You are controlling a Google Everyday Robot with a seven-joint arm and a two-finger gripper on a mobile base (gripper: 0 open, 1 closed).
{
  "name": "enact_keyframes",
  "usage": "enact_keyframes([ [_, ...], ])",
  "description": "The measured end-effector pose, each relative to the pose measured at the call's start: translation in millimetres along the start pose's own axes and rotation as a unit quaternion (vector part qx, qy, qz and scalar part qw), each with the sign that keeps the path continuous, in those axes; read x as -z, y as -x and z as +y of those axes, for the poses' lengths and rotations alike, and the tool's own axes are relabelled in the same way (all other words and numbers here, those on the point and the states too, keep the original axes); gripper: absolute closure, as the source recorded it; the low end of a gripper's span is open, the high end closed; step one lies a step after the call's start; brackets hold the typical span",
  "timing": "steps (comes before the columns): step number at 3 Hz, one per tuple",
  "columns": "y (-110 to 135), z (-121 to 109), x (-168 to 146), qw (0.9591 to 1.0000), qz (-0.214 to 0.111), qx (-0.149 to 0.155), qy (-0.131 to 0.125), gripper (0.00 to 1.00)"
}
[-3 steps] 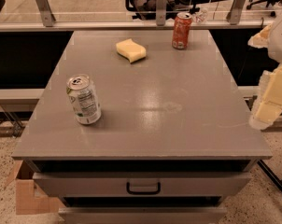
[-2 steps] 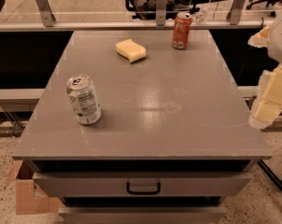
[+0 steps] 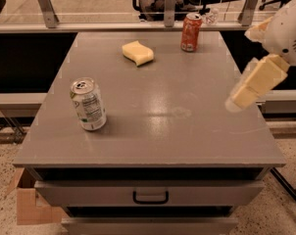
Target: Move sponge near 7up can
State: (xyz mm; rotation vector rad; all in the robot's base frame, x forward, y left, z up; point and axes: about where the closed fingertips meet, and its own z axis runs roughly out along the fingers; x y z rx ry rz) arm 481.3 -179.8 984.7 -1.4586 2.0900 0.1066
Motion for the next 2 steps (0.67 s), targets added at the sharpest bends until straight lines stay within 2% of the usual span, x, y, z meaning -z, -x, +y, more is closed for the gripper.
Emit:
enact_keyframes([
  [1, 23, -13, -33, 0.9916, -0.1, -0.08, -0.016, 0.0],
  [2, 37, -28, -50, 0.9808, -0.15, -0.115, -0.049, 0.0],
])
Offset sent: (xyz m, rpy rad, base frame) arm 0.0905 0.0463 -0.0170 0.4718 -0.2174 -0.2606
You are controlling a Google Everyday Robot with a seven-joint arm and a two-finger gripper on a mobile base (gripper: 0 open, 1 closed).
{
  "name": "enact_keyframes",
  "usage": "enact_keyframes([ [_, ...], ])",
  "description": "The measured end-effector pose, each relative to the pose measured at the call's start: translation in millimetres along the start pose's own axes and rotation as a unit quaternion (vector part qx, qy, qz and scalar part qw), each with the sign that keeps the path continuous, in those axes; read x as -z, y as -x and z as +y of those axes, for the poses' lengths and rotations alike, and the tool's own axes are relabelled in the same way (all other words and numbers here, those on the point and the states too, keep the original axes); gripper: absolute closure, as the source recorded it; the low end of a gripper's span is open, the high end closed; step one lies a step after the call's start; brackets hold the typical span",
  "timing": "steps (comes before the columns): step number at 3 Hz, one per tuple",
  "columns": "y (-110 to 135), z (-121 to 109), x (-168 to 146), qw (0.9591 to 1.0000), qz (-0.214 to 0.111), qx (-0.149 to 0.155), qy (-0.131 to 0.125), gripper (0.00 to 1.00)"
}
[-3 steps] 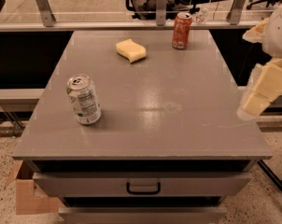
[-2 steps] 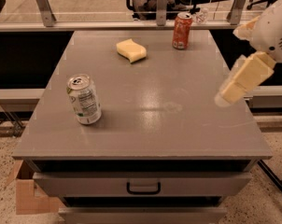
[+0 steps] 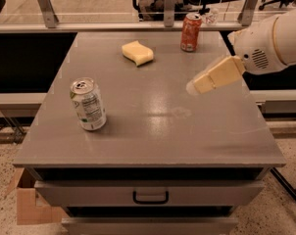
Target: Move sponge near 7up can
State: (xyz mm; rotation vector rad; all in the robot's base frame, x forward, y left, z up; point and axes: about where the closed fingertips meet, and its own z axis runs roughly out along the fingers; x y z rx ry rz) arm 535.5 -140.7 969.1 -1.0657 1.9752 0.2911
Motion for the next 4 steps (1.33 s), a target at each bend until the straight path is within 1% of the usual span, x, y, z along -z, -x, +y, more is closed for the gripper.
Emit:
enact_keyframes([
  [1, 12, -7, -21, 0.9987, -0.033, 0.004, -0.038, 0.0],
  [2, 24, -20, -22, 0.9959, -0.056, 0.007, -0.071, 0.0],
  [3, 24, -21, -24, 0.9952, -0.063, -0.002, -0.075, 0.0],
  [4, 26, -34, -51, 0.9926, -0.09, -0.02, -0.079, 0.0],
])
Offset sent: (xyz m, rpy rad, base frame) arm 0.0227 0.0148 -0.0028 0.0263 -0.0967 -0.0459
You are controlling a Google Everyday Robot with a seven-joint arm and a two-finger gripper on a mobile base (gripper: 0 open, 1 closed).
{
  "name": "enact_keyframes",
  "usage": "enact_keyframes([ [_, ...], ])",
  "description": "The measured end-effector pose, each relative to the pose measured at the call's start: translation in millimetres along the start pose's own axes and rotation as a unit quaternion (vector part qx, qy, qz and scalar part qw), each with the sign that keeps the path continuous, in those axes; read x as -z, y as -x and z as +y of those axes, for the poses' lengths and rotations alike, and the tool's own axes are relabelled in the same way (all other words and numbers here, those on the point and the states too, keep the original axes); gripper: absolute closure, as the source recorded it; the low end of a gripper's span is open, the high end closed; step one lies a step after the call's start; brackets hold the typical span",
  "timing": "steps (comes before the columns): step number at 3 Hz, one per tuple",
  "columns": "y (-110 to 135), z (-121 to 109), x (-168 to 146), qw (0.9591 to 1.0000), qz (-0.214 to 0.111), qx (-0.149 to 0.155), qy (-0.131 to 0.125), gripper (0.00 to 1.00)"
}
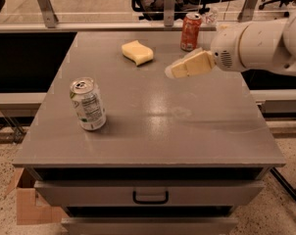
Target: Move sponge near 7up can
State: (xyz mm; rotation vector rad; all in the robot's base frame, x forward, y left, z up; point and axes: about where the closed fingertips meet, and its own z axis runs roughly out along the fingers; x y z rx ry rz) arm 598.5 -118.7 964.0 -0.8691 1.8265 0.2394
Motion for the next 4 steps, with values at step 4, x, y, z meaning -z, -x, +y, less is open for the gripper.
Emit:
enact_keyframes([
  [4, -21, -10, -138, 0.9983, -0.035, -0.022, 0.041, 0.0],
])
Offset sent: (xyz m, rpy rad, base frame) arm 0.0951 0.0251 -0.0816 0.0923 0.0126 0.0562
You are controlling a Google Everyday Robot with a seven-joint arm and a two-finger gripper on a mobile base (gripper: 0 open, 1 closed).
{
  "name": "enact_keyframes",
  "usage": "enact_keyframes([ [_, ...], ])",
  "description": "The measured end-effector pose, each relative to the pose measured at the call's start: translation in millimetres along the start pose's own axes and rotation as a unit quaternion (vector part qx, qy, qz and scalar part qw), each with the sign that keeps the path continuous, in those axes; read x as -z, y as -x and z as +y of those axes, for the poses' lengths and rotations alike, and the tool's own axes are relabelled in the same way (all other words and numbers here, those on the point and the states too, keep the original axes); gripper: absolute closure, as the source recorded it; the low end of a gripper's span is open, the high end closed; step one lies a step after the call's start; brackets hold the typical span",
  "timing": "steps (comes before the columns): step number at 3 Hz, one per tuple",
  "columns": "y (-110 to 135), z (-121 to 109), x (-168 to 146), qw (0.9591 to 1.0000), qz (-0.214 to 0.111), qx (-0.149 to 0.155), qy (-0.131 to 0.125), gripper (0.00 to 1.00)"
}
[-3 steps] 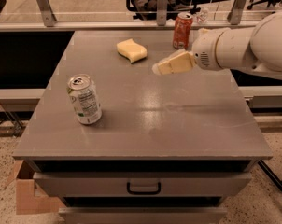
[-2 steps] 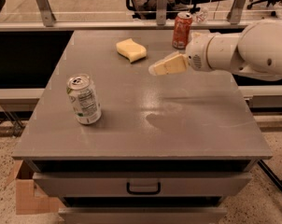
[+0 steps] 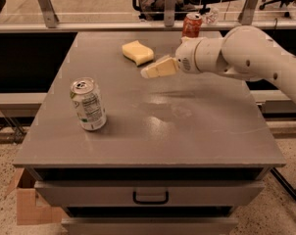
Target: Move sponge near 7up can
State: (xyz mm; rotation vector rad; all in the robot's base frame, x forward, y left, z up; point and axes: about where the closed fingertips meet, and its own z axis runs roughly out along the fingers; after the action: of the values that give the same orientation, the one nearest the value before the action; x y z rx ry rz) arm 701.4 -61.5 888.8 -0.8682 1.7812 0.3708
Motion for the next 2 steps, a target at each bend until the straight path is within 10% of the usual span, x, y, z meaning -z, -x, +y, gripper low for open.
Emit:
enact_keyframes([
  [2, 7, -5, -69, 0.9998, -0.019, -0.006, 0.002, 0.0],
])
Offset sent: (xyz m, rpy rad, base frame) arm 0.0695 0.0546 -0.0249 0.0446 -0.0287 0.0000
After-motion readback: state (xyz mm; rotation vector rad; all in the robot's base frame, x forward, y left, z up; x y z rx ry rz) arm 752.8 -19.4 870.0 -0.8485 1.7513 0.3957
